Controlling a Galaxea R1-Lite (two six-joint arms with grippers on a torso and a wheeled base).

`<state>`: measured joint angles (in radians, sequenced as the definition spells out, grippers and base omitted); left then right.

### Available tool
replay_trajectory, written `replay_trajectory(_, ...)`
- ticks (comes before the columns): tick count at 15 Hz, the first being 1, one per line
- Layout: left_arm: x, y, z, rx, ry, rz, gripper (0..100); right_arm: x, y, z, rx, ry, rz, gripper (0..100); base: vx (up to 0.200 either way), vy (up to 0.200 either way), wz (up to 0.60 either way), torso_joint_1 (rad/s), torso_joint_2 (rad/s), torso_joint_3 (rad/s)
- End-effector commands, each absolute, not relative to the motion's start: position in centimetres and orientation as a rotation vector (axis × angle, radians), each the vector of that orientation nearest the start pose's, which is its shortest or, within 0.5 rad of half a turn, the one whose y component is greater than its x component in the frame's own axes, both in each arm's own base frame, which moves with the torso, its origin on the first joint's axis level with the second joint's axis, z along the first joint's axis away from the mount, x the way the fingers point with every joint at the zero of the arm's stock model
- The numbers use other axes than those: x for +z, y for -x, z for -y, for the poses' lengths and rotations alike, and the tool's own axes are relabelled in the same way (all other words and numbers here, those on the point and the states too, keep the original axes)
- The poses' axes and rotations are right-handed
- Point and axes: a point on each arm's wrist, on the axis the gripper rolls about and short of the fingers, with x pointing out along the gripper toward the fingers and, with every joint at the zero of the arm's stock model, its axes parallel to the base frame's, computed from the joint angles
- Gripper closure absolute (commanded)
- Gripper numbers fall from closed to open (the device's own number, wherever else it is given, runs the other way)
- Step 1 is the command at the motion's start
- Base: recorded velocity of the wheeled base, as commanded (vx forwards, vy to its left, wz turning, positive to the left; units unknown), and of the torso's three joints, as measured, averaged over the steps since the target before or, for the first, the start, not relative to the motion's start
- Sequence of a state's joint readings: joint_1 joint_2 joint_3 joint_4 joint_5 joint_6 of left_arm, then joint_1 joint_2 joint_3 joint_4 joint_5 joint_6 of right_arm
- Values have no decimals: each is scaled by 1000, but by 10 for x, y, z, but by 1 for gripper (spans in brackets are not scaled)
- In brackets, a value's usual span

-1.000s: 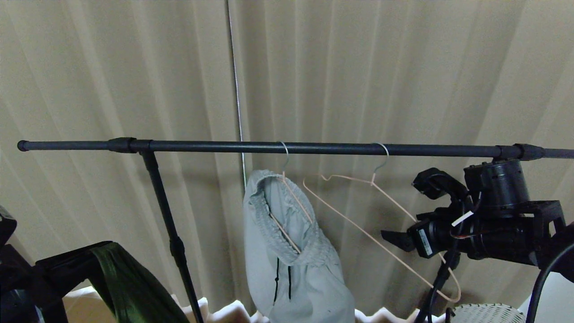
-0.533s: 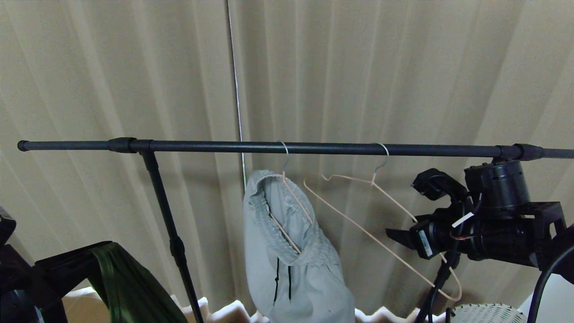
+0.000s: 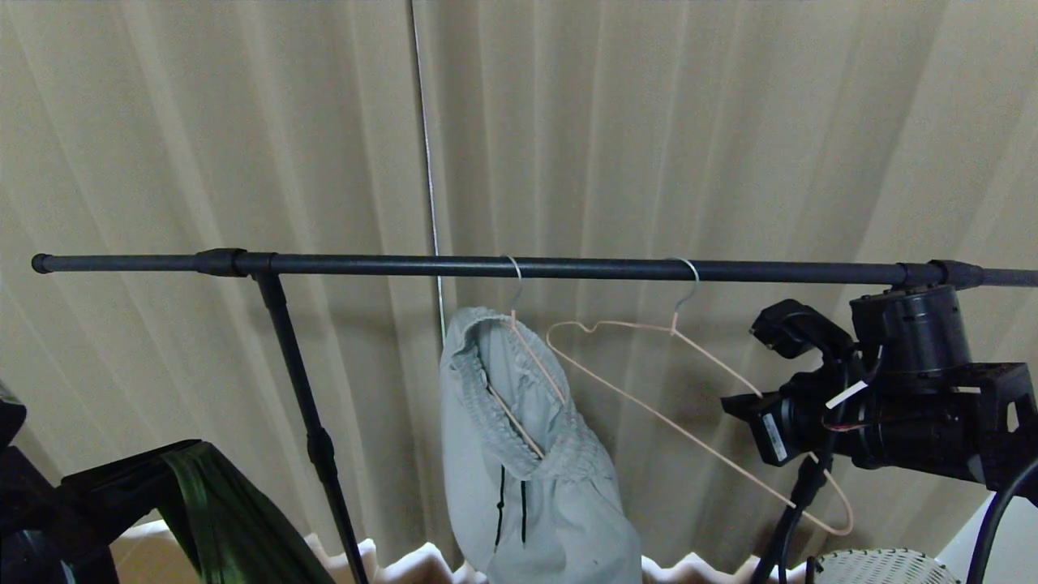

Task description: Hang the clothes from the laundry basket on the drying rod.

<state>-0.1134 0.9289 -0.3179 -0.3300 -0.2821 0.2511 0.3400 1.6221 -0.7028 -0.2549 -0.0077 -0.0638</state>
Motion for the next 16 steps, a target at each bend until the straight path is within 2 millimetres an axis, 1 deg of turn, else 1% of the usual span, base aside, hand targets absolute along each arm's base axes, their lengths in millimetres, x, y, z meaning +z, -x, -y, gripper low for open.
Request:
replay_trajectory(1, 172, -100, 18, -426, -223, -226, 100, 153, -242, -85, 342, 167, -608, 100, 0, 0, 0, 0, 0, 0)
replay_trajectory(3, 172, -100, 18, -426, -225, -226, 100, 160, -237, -84, 340, 159, -581, 100, 0, 0, 0, 0, 0, 0)
replay_trajectory(6, 173, -100, 18, -424, -226, -218, 100, 175, -222, -78, 337, 137, -525, 100, 0, 0, 0, 0, 0, 0)
replay_trajectory(9, 172, -100, 18, -422, -227, -203, 100, 179, -210, -73, 332, 135, -504, 100, 0, 0, 0, 0, 0, 0)
replay_trajectory(11, 172, -100, 17, -417, -228, -197, 100, 183, -197, -67, 323, 129, -482, 100, 0, 0, 0, 0, 0, 0)
replay_trajectory(14, 172, -100, 17, -413, -226, -198, 100, 180, -180, -61, 323, 132, -480, 100, 0, 0, 0, 0, 0, 0)
replay_trajectory(16, 172, -100, 17, -411, -229, -198, 100, 175, -171, -58, 323, 134, -490, 100, -200, 0, 0, 2, 2, 2)
